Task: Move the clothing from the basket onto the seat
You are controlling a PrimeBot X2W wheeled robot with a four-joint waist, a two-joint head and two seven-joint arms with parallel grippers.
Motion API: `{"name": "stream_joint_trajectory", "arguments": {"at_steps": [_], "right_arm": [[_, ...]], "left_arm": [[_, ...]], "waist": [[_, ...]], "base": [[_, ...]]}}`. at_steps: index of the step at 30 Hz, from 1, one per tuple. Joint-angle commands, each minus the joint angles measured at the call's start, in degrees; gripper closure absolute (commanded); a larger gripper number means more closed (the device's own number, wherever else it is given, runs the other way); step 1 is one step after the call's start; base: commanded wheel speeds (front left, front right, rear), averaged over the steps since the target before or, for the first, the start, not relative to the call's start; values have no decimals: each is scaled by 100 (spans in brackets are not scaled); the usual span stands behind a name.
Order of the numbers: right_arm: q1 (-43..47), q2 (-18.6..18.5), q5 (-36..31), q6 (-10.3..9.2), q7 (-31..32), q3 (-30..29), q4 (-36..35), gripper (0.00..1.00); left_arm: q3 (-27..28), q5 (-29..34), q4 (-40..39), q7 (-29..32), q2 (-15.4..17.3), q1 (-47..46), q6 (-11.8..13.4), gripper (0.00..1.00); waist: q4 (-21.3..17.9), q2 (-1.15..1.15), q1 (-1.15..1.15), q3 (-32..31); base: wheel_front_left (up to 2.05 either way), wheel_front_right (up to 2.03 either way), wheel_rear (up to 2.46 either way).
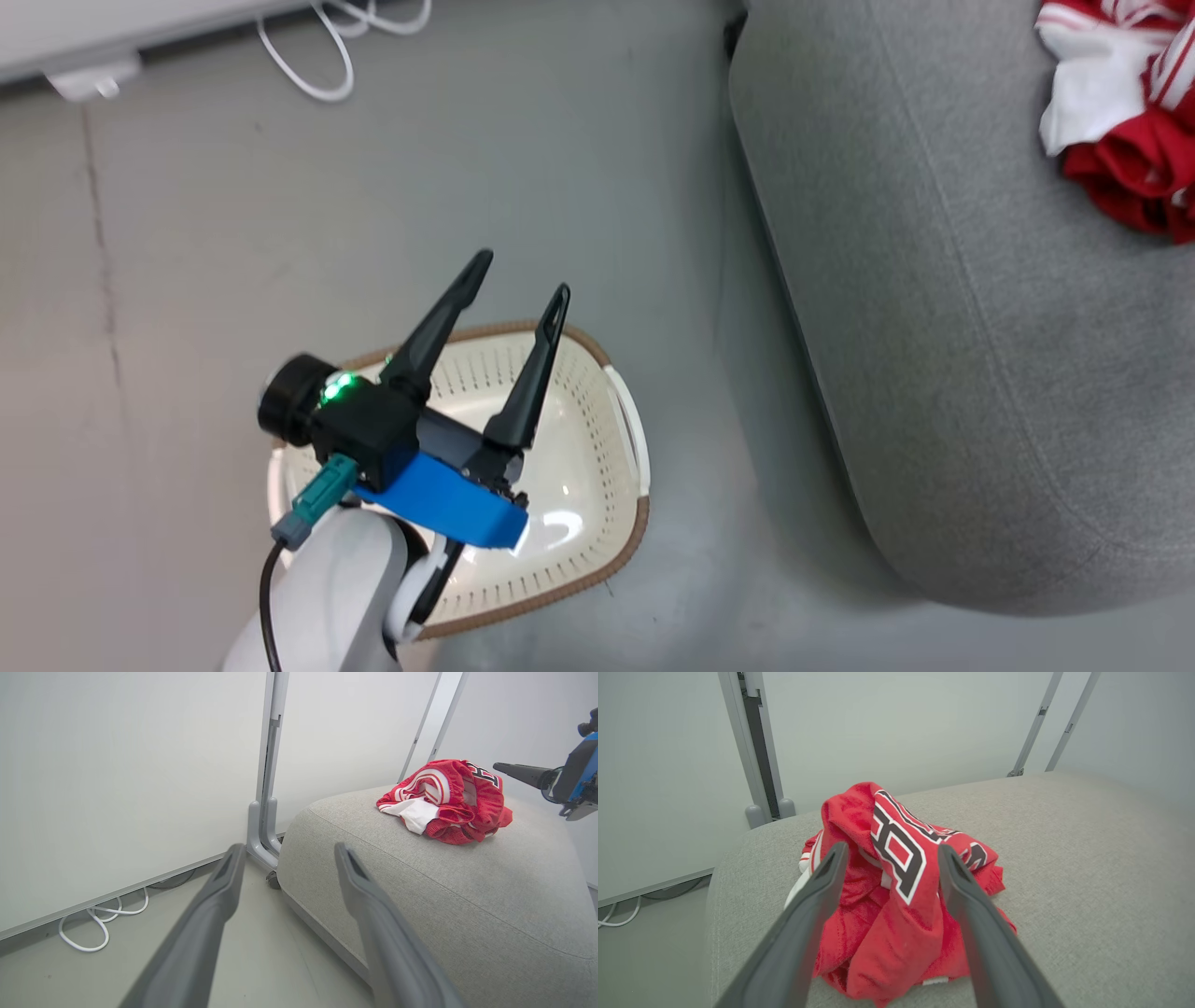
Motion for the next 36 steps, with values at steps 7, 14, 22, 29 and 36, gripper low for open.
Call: {"name": "stream_joint_trajectory", "arguments": {"at_steps": [7,14,22,29,36], "right_arm": [[1054,297,94,1,343,313,-891,0],[2178,581,83,1,726,498,-2007,0],[3466,1123,95,1,1085,683,-3580,0],[4288,1507,120,1,1212,969,-4337,0],[4676,1624,315,1,1042,1401,-4213,0]], "left_arm": [[301,-80,190,-27,-223,648,-13,0],[573,-94,355,-28,-324,1198,-13,0],[995,-165,502,-27,-458,1654,-13,0],[1355,-193,716,-27,-524,1909,-13,0],[1696,-153,890,-27,-573,2018,-13,0]], "waist": [[262,0,1,-1161],[544,0,1,-1828],[989,0,1,-2236],[1274,0,1,-2508],[1441,0,1,-2650]], "base": [[0,0,0],[0,0,0],[0,0,0],[0,0,0],[0,0,0]]}}
